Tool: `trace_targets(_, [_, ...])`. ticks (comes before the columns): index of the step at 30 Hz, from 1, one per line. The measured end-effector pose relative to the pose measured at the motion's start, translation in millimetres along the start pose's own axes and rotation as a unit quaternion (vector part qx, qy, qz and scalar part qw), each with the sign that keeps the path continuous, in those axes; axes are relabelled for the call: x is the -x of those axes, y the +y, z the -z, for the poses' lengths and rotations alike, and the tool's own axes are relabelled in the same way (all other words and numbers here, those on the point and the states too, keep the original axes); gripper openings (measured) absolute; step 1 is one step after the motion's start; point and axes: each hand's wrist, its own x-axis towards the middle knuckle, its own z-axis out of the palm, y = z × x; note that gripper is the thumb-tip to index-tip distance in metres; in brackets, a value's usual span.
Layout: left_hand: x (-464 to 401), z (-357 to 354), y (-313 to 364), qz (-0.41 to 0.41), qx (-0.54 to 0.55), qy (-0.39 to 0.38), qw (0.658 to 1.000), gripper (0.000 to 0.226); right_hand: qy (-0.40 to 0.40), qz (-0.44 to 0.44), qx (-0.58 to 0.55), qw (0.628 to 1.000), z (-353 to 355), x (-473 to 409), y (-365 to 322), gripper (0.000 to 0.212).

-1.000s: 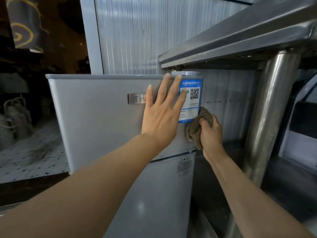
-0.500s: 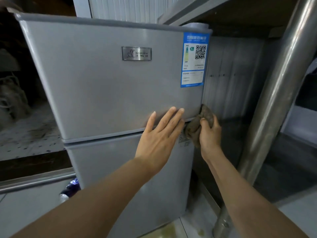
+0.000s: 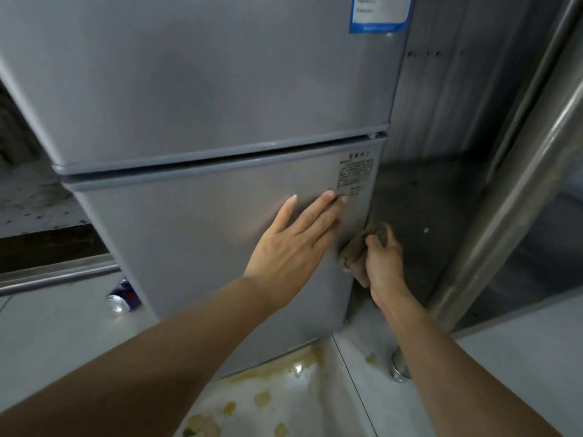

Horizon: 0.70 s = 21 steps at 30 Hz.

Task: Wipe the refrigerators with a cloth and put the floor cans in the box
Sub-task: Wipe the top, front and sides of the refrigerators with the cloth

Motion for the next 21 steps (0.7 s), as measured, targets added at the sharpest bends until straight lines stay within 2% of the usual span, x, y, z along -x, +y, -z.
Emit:
trace_targets(10, [38.2,-50.7,38.6,-0.087,-0.011,-0.028,0.996,0.054,-0.020,-0.084,0.100,0.991,13.6,6.0,100.6,0.042])
trace_targets(18, [66.2,-68.2,56.0,-0.110,-0.003,-0.118,0.987,0.057,-0.068,-0.176,0.242,0.952,23.2,-2.5,171.9,0.038])
trace_targets(21, [76.4,-72.0,59.7,-0.118,0.013,-0.143,0.983,0.056,-0.076,-0.168,0.320,0.929,23.6,-3.7,187.4,0.036])
